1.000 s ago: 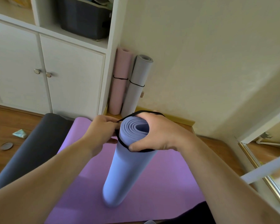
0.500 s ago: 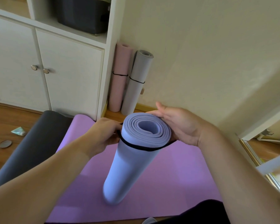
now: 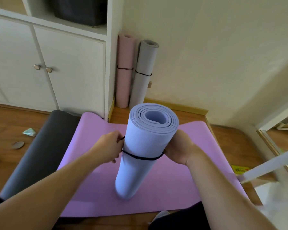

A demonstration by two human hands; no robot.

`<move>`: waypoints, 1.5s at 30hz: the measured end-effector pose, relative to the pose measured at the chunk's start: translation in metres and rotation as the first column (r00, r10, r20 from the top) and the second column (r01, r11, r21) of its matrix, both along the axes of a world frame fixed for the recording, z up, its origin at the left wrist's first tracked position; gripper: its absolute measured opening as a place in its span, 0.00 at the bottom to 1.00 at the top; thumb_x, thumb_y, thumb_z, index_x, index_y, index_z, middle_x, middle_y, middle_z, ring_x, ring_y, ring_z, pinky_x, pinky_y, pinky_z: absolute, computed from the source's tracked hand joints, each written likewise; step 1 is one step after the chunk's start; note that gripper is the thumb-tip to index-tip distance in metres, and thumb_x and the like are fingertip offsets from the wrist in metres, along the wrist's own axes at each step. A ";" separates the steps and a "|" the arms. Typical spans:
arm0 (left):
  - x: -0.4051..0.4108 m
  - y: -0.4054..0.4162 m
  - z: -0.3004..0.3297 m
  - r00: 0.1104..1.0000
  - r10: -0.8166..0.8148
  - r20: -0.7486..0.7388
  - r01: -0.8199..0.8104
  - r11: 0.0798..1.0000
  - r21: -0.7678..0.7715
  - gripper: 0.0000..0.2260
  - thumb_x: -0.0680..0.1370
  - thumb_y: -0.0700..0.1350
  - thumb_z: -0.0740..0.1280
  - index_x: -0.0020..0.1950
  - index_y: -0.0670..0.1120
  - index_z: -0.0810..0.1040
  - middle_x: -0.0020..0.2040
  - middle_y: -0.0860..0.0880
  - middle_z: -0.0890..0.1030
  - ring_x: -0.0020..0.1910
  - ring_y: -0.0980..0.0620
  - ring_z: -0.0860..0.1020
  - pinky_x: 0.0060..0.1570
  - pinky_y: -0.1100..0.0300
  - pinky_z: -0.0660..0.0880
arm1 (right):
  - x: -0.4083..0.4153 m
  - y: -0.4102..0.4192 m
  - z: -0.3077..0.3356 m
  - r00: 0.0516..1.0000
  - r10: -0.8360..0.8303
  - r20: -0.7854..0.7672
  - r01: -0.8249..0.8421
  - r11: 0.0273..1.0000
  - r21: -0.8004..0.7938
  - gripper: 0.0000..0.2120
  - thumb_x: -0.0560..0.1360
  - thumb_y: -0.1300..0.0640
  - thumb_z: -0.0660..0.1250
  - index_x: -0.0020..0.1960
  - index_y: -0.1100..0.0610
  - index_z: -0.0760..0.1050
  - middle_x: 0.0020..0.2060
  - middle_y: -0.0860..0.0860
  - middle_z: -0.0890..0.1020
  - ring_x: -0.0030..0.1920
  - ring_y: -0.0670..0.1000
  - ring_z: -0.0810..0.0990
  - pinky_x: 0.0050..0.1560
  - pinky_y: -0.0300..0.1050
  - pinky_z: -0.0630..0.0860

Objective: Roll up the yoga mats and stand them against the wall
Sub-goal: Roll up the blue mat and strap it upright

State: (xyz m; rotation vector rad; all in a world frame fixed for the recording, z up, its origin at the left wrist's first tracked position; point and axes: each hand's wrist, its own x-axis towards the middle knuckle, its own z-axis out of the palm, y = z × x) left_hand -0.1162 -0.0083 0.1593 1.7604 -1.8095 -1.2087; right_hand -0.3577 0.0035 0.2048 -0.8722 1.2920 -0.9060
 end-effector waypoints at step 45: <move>0.017 0.021 -0.061 0.911 -0.270 0.312 0.265 0.962 0.060 0.19 0.73 0.54 0.70 0.55 0.40 0.81 0.51 0.43 0.83 0.49 0.40 0.82 0.52 0.42 0.82 | -0.009 -0.005 -0.129 0.866 0.307 -0.394 -0.239 0.948 0.212 0.18 0.75 0.60 0.62 0.59 0.63 0.83 0.50 0.60 0.88 0.50 0.61 0.89 0.56 0.60 0.86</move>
